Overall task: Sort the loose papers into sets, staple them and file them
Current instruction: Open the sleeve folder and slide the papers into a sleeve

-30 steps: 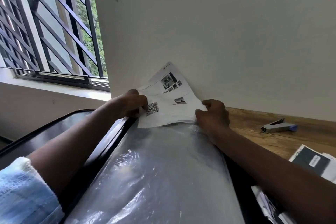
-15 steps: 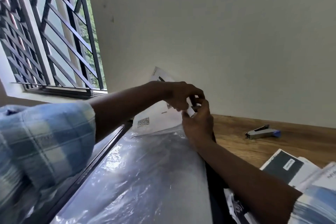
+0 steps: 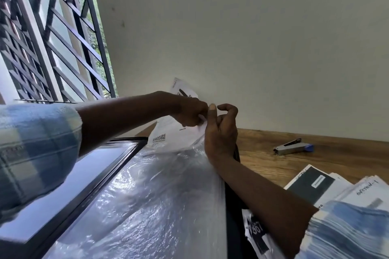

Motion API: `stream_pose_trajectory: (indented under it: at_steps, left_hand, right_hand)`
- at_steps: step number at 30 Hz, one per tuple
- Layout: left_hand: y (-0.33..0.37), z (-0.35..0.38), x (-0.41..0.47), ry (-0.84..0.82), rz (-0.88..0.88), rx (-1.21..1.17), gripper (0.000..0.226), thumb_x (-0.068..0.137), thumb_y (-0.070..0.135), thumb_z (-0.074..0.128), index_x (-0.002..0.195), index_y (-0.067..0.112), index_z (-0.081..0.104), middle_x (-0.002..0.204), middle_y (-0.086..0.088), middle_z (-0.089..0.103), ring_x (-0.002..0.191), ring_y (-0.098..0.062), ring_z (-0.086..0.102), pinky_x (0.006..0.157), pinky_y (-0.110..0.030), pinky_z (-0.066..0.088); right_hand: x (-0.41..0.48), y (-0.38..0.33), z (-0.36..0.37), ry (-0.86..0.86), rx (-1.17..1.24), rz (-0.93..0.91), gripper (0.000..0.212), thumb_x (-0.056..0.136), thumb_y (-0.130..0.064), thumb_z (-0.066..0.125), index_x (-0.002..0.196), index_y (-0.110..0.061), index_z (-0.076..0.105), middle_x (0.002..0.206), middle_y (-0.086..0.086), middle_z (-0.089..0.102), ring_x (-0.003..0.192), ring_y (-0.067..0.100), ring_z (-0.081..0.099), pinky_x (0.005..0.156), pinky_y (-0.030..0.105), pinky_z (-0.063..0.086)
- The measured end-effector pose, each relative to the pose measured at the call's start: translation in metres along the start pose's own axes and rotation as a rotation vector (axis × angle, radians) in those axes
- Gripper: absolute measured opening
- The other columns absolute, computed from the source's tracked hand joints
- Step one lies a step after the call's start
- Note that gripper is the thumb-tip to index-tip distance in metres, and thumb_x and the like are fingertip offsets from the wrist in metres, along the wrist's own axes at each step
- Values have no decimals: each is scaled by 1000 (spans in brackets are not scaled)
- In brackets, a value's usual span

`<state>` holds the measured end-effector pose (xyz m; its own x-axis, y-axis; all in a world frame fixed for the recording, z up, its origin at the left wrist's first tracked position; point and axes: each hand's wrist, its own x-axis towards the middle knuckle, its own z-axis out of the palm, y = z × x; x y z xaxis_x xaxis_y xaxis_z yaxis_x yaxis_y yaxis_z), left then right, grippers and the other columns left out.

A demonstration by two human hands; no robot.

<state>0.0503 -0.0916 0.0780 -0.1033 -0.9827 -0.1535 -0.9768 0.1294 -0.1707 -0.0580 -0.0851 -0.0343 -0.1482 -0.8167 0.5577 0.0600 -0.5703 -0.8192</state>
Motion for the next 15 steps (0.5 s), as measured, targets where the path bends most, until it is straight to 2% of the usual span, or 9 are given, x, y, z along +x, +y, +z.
stream_pose_trajectory:
  at_steps: [2,3,6,8,10,12,15]
  left_hand:
    - [2,-3,-1,-25,-2,60,24,102,18,44,114,8,62,103,-15,71,97,-31,69,88,-50,58]
    - [4,-6,-2,-54,-3,94,25,104,21,43,116,11,63,108,-14,70,101,-31,66,91,-49,55]
    - [7,-9,0,-102,-15,112,29,107,25,43,120,8,62,114,-16,68,107,-33,64,94,-46,53]
    - [4,-6,3,-122,-10,11,23,105,22,48,116,7,61,111,-14,68,100,-28,66,89,-42,57]
    - [1,-1,6,-123,14,-114,12,103,13,52,113,13,59,106,-9,66,88,-19,63,76,-31,57]
    - [-2,5,8,-115,62,-268,19,99,1,54,107,16,61,103,-11,66,86,-20,63,71,-27,56]
    - [-6,13,11,-76,117,-350,39,93,-8,56,87,30,56,79,5,65,75,-14,64,66,-25,51]
  right_hand:
    - [1,2,2,20,-24,-34,43,92,-70,33,106,-30,42,69,-3,56,69,19,59,90,54,51]
    - [1,2,2,24,-31,-44,43,92,-71,32,105,-31,42,69,-2,58,70,18,61,93,56,50]
    - [1,4,3,-1,-5,-65,38,93,-70,33,101,-34,42,69,-6,60,71,13,62,92,57,50]
    - [2,5,2,-24,28,-62,40,92,-70,35,99,-32,44,67,-8,57,67,7,58,84,51,53]
    - [2,6,2,-40,65,-65,44,92,-70,37,99,-28,47,70,-10,57,67,7,56,70,39,49]
    - [3,8,3,-53,92,-62,45,92,-69,38,99,-26,49,77,-8,56,69,10,54,65,30,43]
    - [7,10,4,-73,129,8,34,94,-56,43,96,-23,53,86,0,60,75,16,55,66,28,42]
